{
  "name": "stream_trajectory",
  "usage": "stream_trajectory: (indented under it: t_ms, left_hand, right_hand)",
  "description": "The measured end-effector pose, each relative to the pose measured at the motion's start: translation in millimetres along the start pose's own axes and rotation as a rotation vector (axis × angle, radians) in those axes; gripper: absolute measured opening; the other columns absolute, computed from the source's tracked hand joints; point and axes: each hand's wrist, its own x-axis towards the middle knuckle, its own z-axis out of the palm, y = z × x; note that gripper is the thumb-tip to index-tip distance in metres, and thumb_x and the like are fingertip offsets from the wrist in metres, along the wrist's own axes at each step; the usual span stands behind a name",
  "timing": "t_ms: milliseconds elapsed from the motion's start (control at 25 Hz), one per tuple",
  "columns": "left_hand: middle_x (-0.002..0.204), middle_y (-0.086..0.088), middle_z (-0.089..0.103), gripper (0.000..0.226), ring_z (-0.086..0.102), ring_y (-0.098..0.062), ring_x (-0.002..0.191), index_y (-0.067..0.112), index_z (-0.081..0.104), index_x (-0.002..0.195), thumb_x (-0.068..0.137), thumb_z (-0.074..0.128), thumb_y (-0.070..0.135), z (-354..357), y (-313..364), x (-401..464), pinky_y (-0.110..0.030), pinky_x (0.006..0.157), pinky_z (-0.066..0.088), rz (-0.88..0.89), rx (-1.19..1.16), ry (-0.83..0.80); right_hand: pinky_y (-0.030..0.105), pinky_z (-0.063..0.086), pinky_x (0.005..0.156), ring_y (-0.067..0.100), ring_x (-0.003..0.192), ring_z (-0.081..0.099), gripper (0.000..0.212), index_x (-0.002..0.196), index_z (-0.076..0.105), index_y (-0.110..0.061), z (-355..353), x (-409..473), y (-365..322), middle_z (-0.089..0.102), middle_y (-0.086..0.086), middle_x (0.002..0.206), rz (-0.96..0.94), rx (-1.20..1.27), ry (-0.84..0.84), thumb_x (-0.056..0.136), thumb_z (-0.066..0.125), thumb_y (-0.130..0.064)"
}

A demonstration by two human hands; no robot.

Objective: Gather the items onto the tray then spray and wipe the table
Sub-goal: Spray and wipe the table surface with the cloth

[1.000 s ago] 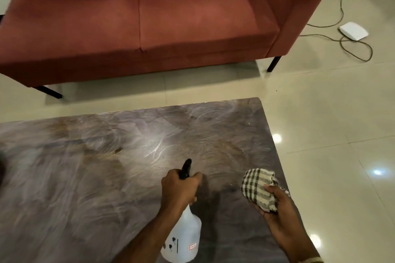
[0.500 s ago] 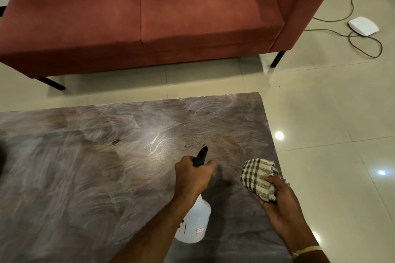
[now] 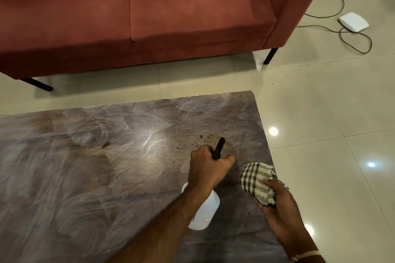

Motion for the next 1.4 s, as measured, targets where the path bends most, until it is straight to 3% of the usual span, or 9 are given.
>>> stream_trajectory:
  t_ms: [280, 480, 680, 840, 960, 1080, 1200, 1280, 1400]
  left_hand:
    - [0.095, -0.006, 0.064, 0.033, 0.067, -0.019, 0.073, 0.019, 0.060, 0.079, 0.068, 0.075, 0.045, 10, 35, 21, -0.038, 0.064, 0.062, 0.012, 0.025, -0.026]
    - [0.099, -0.001, 0.053, 0.047, 0.063, -0.019, 0.080, 0.016, 0.058, 0.096, 0.069, 0.076, 0.050, 10, 40, 24, -0.036, 0.068, 0.059, 0.033, 0.062, -0.006]
    - [0.083, -0.004, 0.066, 0.033, 0.065, -0.014, 0.063, 0.016, 0.061, 0.080, 0.072, 0.076, 0.044, 4, 29, 30, -0.031, 0.057, 0.056, -0.039, -0.003, 0.027]
    - [0.081, -0.004, 0.066, 0.031, 0.066, -0.016, 0.064, 0.019, 0.058, 0.076, 0.074, 0.077, 0.044, -4, 21, 32, -0.032, 0.056, 0.057, -0.028, -0.022, 0.055]
    - [0.076, -0.001, 0.063, 0.029, 0.060, -0.011, 0.060, 0.020, 0.057, 0.074, 0.076, 0.076, 0.042, -9, 17, 36, -0.023, 0.049, 0.043, -0.001, 0.000, 0.022]
    - [0.073, -0.002, 0.064, 0.032, 0.059, -0.012, 0.056, 0.016, 0.060, 0.076, 0.073, 0.075, 0.043, -16, 13, 45, -0.022, 0.048, 0.041, -0.024, -0.027, 0.023]
    - [0.075, -0.003, 0.066, 0.033, 0.063, -0.014, 0.059, 0.017, 0.061, 0.070, 0.068, 0.075, 0.047, -22, 5, 52, -0.024, 0.048, 0.046, 0.007, -0.039, 0.049]
    - [0.075, -0.002, 0.065, 0.031, 0.064, -0.015, 0.061, 0.019, 0.061, 0.071, 0.068, 0.076, 0.046, -26, 3, 55, -0.026, 0.050, 0.049, 0.031, -0.019, 0.011]
    - [0.072, 0.000, 0.060, 0.030, 0.057, -0.012, 0.058, 0.019, 0.058, 0.068, 0.070, 0.076, 0.043, -28, 3, 67, -0.024, 0.048, 0.039, 0.093, 0.062, -0.020]
  right_hand:
    - [0.042, 0.056, 0.084, 0.034, 0.109, 0.066, 0.035, 0.123, 0.061, -0.005, -4, -4, -1, 0.070, 0.016, 0.115, -0.005, 0.007, -0.001, 0.090, 0.054, -0.003]
    - [0.038, 0.060, 0.080, 0.032, 0.104, 0.069, 0.034, 0.124, 0.061, -0.005, -10, -3, 2, 0.070, 0.016, 0.115, -0.006, 0.035, -0.011, 0.091, 0.053, -0.003]
    - [0.040, 0.058, 0.086, 0.029, 0.105, 0.069, 0.035, 0.124, 0.062, -0.008, -6, 8, -7, 0.071, 0.013, 0.116, -0.041, 0.004, -0.008, 0.089, 0.057, -0.005]
    - [0.040, 0.055, 0.091, 0.022, 0.105, 0.066, 0.039, 0.123, 0.061, -0.023, 21, 41, -23, 0.068, 0.001, 0.117, -0.377, -0.375, 0.182, 0.087, 0.068, -0.010]
    - [0.024, 0.049, 0.090, 0.014, 0.104, 0.061, 0.037, 0.121, 0.062, -0.021, 50, 90, -32, 0.068, 0.000, 0.116, -0.820, -0.828, 0.278, 0.088, 0.067, -0.006]
    - [0.033, 0.051, 0.098, 0.016, 0.115, 0.058, 0.045, 0.131, 0.059, -0.028, 82, 140, -23, 0.065, -0.003, 0.125, -0.944, -1.170, 0.139, 0.090, 0.059, -0.009]
    - [0.041, 0.051, 0.093, 0.029, 0.119, 0.053, 0.047, 0.132, 0.058, -0.024, 74, 143, 13, 0.060, 0.005, 0.136, -1.068, -1.743, -0.059, 0.087, 0.064, -0.013]
    - [0.045, 0.052, 0.093, 0.031, 0.121, 0.052, 0.048, 0.130, 0.060, -0.022, 52, 140, 7, 0.059, 0.006, 0.136, -1.151, -1.781, -0.139, 0.085, 0.068, -0.012]
    - [0.044, 0.048, 0.100, 0.030, 0.121, 0.052, 0.042, 0.126, 0.064, -0.020, 81, 172, -34, 0.062, 0.006, 0.132, -1.075, -1.637, 0.119, 0.088, 0.060, -0.004]
